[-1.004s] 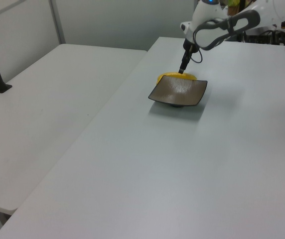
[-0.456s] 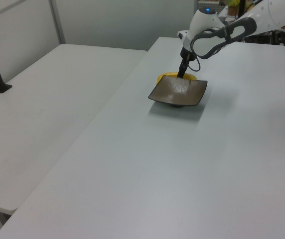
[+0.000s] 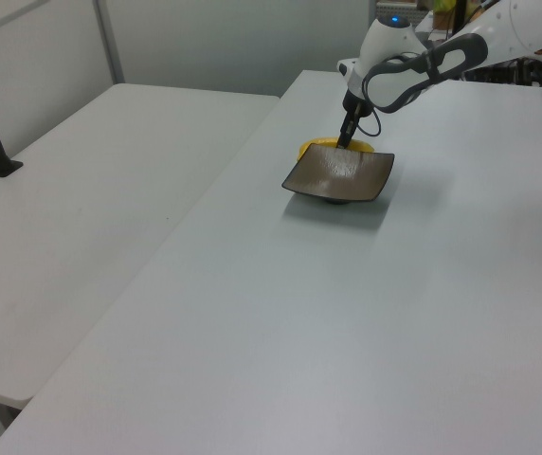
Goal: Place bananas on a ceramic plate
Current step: 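Lower the gripper and close it on the banana's stem end, then lift the banana and carry it over the brown plate, then lower the banana onto the plate's surface, then open the gripper to release the banana on the plate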
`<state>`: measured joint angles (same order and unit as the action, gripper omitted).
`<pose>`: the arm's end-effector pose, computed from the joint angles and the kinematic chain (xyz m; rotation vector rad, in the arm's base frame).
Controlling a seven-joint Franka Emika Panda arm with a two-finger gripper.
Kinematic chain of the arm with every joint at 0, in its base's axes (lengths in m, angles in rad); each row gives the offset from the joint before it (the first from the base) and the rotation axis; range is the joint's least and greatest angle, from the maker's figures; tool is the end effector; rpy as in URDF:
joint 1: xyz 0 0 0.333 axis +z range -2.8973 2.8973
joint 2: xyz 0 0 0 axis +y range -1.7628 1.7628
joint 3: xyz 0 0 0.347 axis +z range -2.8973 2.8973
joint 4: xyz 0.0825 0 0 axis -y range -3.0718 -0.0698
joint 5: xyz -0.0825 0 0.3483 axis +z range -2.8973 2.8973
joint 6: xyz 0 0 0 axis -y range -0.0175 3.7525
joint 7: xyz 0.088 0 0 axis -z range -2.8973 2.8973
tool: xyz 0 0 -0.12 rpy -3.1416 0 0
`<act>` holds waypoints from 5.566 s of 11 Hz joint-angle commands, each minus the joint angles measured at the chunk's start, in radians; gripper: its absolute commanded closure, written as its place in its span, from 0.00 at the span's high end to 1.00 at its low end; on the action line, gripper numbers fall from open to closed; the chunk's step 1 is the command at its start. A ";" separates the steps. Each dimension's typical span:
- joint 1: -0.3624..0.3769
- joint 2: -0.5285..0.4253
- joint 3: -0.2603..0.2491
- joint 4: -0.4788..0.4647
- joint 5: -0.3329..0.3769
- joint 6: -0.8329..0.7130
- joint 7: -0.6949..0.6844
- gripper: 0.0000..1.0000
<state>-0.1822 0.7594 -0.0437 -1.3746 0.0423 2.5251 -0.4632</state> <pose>0.7470 -0.1623 0.3346 2.9429 0.3334 0.5551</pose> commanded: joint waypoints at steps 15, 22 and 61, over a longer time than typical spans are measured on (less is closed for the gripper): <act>-0.045 -0.287 0.010 -0.103 0.022 -0.162 -0.080 0.00; 0.084 -0.469 -0.002 -0.199 0.040 -0.462 -0.005 0.00; 0.197 -0.546 -0.015 -0.364 0.071 -0.335 0.379 1.00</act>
<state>0.0036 0.3523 -0.0320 -1.7525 0.1084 2.3954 -0.0892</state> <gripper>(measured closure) 0.000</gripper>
